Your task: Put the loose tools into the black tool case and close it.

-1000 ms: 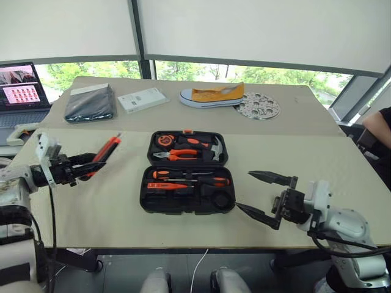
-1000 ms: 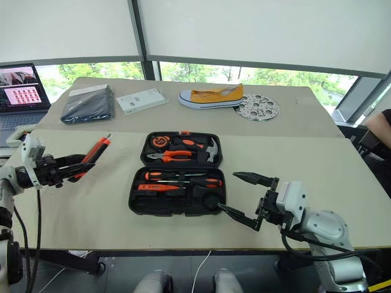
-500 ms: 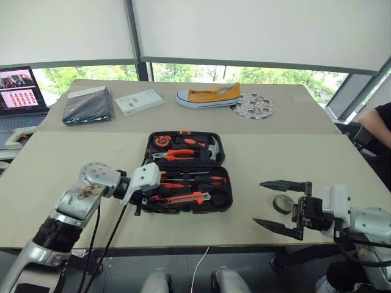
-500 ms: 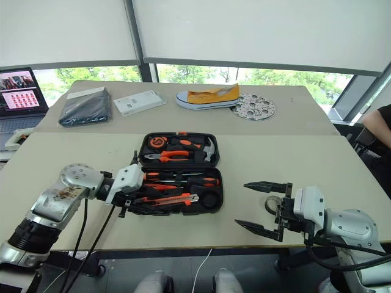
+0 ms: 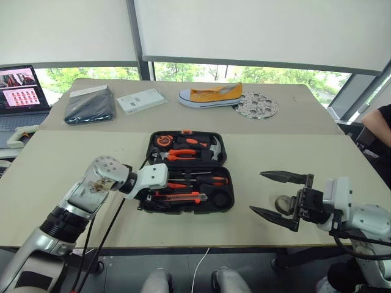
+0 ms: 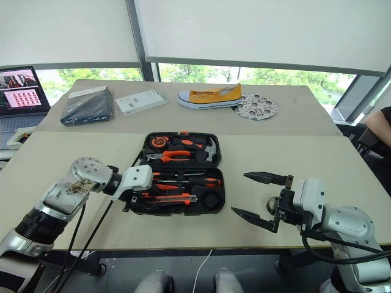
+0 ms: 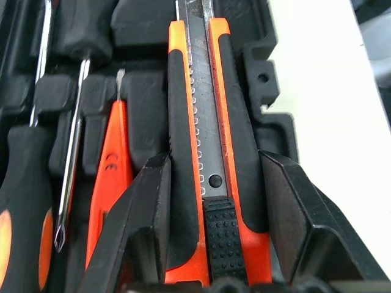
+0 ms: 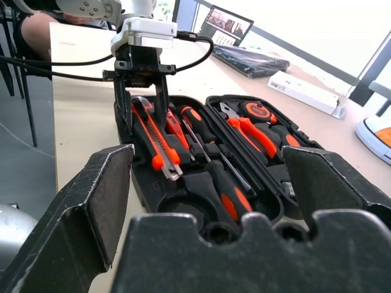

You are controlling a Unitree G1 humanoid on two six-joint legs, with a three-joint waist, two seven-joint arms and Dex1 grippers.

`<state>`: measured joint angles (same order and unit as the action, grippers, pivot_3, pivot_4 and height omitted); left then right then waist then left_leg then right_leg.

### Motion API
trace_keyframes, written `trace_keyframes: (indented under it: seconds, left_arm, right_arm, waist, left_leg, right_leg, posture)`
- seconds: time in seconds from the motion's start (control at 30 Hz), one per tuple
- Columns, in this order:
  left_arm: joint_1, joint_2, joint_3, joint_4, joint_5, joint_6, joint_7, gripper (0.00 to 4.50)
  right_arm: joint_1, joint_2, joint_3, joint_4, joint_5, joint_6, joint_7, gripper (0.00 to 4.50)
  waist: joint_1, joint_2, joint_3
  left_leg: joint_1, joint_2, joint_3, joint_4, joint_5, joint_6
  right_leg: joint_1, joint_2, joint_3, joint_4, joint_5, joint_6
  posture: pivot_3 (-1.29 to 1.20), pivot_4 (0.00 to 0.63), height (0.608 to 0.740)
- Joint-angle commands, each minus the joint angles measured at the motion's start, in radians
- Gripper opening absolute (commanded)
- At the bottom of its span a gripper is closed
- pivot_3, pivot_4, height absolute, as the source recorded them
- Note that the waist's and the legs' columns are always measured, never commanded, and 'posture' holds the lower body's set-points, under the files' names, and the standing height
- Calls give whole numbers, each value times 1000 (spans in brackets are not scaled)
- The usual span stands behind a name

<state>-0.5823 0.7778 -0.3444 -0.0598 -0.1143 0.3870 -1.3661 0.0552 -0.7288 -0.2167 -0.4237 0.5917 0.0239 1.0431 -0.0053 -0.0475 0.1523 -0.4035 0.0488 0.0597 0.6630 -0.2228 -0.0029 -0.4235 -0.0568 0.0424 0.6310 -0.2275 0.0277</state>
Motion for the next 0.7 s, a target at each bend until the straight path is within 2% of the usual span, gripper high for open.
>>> trace_keyframes:
  seconds: [0.03, 0.27, 0.37, 0.47, 0.5, 0.53, 0.6, 0.63, 0.7]
  left_arm:
    - [-28, 1, -18, -1, 45, -21, 15, 1706]
    - [-7, 8, -15, 7, 45, -15, 12, 1706]
    - [-6, 3, -18, -12, 29, 44, 13, 1706]
    - [-15, -4, 7, -36, -24, 112, 0, 1706]
    - [-18, -13, 21, -31, -34, 84, 6, 1706]
    - [-21, -19, 37, -28, -57, 61, -4, 2499]
    - [-24, -27, 64, -22, -94, 29, -20, 3325]
    - [-26, -24, 84, -23, -128, 31, -45, 3629]
    - [-34, -23, 113, 1, -143, -23, -52, 3629]
  right_arm:
    - [-11, -1, -13, -31, 0, 2, -12, 4500]
    - [-9, -3, -12, -45, 1, 10, -29, 4500]
    - [-12, -3, -7, -48, 0, 15, -34, 4500]
    - [-25, 0, 1, -48, -1, 20, -40, 4500]
    - [-28, 1, 4, -45, -2, 19, -40, 4500]
    - [-32, 2, 8, -42, -4, 18, -40, 4500]
    - [-39, 5, 14, -37, -8, 17, -38, 4500]
    - [-47, 9, 18, -30, -11, 15, -37, 4500]
    - [-59, 15, 25, -16, -18, 9, -33, 4500]
  waist:
    - [1, 0, 0]
    - [1, 0, 0]
    - [3, 0, 0]
    - [3, 0, 0]
    - [3, 0, 0]
    - [3, 0, 0]
    - [4, 0, 0]
    - [4, 0, 0]
    - [4, 0, 0]
  left_leg:
    - [0, 0, 0, 0, 0, 0]
    - [1, 0, 0, 0, 0, 0]
    - [1, 0, 0, 0, 0, 0]
    - [1, 0, 0, 0, 0, 0]
    - [0, 0, 0, 1, 0, 0]
    - [1, 0, 0, 1, 0, 0]
    - [0, 0, 0, 1, 0, 0]
    - [0, 0, 0, 1, 0, 0]
    - [0, 0, 0, 1, 0, 0]
  right_leg:
    - [0, 0, 0, 0, 0, 0]
    - [0, 0, 0, 0, 0, 0]
    - [0, 0, 0, 1, 0, 0]
    - [1, 0, 0, 1, 0, 0]
    - [0, 0, 0, 1, 0, 0]
    - [0, 0, 0, 1, 0, 0]
    - [0, 0, 0, 1, 0, 0]
    - [0, 0, 0, 1, 0, 0]
    - [0, 0, 0, 1, 0, 0]
  posture:
    - [0, 150, 740]
    - [0, 150, 740]
    - [0, 150, 740]
    - [0, 150, 740]
    - [0, 150, 740]
    - [0, 150, 740]
    - [0, 150, 740]
    - [0, 150, 740]
    - [0, 150, 740]
